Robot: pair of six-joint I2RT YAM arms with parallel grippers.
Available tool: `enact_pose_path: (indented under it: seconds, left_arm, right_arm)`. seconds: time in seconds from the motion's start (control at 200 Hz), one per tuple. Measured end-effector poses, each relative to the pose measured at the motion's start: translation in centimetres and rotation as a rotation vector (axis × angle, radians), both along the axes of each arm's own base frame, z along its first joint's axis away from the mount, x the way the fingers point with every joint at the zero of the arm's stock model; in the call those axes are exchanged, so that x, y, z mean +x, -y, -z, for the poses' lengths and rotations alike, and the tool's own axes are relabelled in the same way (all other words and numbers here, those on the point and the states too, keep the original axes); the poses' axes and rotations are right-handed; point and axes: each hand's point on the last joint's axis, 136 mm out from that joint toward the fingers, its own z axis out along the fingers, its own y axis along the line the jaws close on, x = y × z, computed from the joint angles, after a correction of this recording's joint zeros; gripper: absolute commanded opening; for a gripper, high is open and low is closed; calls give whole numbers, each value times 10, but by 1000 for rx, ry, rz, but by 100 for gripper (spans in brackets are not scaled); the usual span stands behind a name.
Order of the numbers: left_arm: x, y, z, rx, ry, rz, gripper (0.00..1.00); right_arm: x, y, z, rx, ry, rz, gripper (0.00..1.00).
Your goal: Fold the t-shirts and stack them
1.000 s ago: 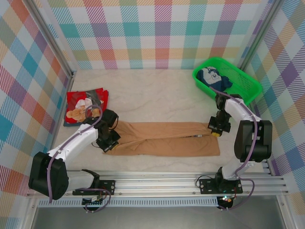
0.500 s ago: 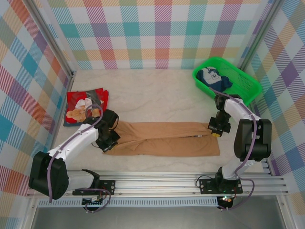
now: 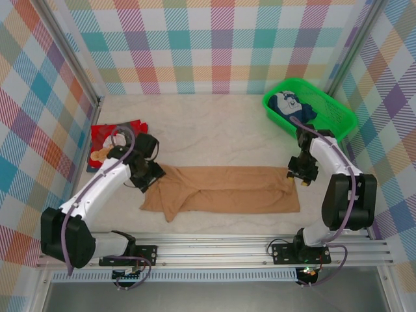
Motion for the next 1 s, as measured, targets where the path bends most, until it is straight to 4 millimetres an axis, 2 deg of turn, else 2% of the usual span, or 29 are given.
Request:
enact_pose_path:
  seconds: [0.085,0.145,0.3,0.425,0.495,0.61,0.705,1.0]
  left_arm:
    - [28,-4,5,2,-6,-16,55]
    - [46,-5,19,8,-28,-10,55]
    - [69,-8,53,15,-86,32,54]
    - [91,-14,57,38,-68,72,52]
    - [102,-18,55,45,-38,84,49]
    - [110,-25,55,39,-8,86,42]
    - [114,-24,56,27,1,94,41]
    - [110,-23,71,22,-36,98,33]
  right_arm:
    - [11,-5,1,26,38,24,38]
    - [15,-9,4,53,43,42,32]
    - [16,-20,19,115,36,76,31]
    - [17,-22,30,130,17,84,30]
    - [21,-20,37,130,15,89,33]
    - [29,-13,43,127,27,97,34]
    - [37,-7,45,127,42,108,31]
    - [62,-3,51,134,90,95,28]
